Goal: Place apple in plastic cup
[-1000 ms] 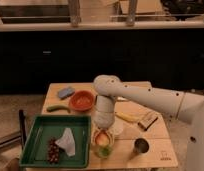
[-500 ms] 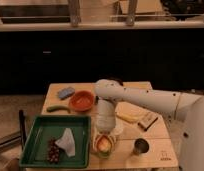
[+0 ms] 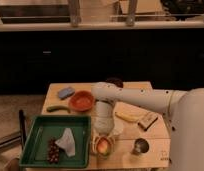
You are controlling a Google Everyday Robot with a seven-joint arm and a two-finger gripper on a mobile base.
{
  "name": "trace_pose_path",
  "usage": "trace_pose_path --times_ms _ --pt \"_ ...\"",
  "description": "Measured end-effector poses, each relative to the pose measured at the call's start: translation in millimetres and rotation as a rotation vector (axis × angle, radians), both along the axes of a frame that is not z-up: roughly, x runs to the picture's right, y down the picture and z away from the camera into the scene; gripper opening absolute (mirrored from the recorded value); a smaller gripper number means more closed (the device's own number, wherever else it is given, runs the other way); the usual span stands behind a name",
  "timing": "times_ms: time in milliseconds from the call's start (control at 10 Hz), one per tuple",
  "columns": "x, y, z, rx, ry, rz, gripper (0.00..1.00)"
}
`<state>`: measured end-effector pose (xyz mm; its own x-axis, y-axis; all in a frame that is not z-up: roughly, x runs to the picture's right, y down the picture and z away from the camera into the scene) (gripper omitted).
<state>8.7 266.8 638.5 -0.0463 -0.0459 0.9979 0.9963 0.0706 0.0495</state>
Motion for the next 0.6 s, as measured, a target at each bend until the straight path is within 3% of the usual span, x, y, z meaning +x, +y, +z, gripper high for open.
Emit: trace_pose_path --times_ms 200,300,600 --pt "1.5 0.6 0.7 -0.006 0.008 -0.007 0.71" --pt "1.0 0.3 0.6 -0.006 0.008 -0.008 0.77" --pt "-0.3 -1.2 1.4 -0.002 0.013 -0.01 0.8"
